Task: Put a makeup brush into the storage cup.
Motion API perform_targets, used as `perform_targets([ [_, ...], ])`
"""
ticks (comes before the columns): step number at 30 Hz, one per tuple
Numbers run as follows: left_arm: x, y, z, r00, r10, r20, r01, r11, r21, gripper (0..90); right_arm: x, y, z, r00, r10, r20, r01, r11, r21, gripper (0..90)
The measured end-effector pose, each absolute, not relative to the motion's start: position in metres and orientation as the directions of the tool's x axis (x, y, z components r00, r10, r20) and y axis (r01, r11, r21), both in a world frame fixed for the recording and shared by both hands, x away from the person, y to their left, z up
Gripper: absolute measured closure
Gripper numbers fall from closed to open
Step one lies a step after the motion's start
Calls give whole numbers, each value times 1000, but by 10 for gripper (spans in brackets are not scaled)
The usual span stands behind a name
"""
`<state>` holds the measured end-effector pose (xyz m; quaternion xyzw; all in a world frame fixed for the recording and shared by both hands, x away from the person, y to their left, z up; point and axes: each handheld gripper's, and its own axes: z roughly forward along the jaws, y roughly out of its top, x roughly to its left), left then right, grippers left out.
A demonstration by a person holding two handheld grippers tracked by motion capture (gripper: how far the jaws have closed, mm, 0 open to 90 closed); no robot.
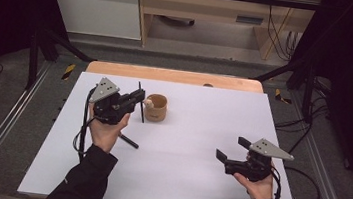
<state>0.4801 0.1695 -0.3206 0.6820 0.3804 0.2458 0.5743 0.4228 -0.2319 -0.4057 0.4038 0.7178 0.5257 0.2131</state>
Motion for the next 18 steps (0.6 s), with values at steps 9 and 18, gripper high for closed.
perform_targets([
  [9,491,165,-315,589,803,-90,226,-57,972,850,422,-238,-409,-575,811,109,360,131,924,71],
  [18,501,162,-306,582,809,-78,213,-60,975,850,422,-243,-410,-562,821,103,359,130,924,66],
])
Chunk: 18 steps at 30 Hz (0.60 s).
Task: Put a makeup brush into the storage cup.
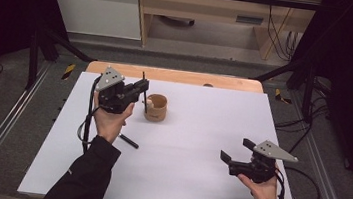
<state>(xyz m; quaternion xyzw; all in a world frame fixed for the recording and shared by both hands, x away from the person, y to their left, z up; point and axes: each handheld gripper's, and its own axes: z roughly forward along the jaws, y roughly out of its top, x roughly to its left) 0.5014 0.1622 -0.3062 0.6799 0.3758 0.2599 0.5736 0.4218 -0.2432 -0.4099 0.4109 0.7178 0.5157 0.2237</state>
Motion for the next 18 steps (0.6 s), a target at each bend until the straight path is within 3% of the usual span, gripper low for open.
perform_targets([
  [18,526,152,-300,563,825,-47,207,-85,975,850,422,-245,-408,-555,826,103,357,124,926,62],
])
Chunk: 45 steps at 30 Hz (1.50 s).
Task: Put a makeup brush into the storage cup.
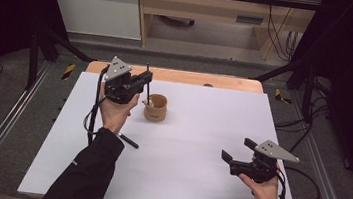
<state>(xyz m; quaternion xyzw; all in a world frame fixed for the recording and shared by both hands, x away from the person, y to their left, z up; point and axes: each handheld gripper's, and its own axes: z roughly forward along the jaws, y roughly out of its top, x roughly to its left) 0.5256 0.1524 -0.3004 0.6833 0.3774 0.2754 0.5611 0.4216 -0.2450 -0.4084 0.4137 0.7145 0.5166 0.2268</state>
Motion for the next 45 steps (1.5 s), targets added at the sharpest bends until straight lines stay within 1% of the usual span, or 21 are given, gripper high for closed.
perform_targets([
  [20,559,142,-311,545,839,-16,210,-118,970,849,421,-244,-408,-555,825,105,355,121,927,60],
  [23,563,141,-313,538,843,4,205,-136,969,849,421,-244,-408,-555,825,104,356,122,927,60],
  [31,571,138,-319,534,845,-11,210,-120,970,850,422,-244,-408,-556,825,102,355,125,926,59],
  [45,582,128,-332,543,840,-16,230,-130,965,850,422,-243,-409,-560,822,103,355,126,926,59],
])
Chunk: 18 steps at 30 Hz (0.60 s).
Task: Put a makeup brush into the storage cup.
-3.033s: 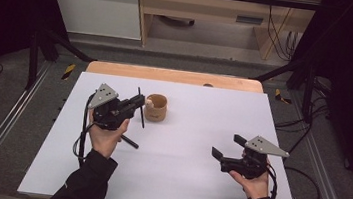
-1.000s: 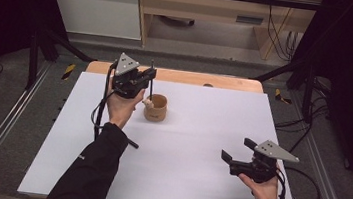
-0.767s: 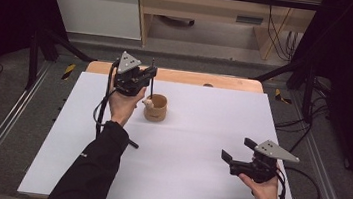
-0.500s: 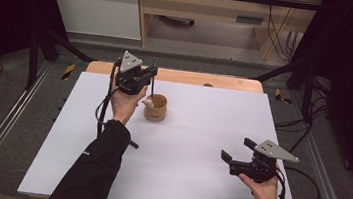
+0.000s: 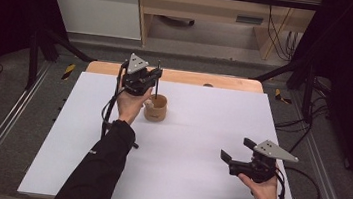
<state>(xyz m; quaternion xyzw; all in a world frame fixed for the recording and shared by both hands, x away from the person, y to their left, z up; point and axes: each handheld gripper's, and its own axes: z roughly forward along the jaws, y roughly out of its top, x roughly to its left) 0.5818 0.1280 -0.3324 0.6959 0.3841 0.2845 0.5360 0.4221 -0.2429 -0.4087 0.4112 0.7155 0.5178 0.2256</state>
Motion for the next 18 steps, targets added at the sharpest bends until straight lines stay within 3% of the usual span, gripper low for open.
perform_targets([
  [18,588,121,-355,539,842,-9,262,-157,952,851,422,-243,-409,-562,821,96,350,131,927,59],
])
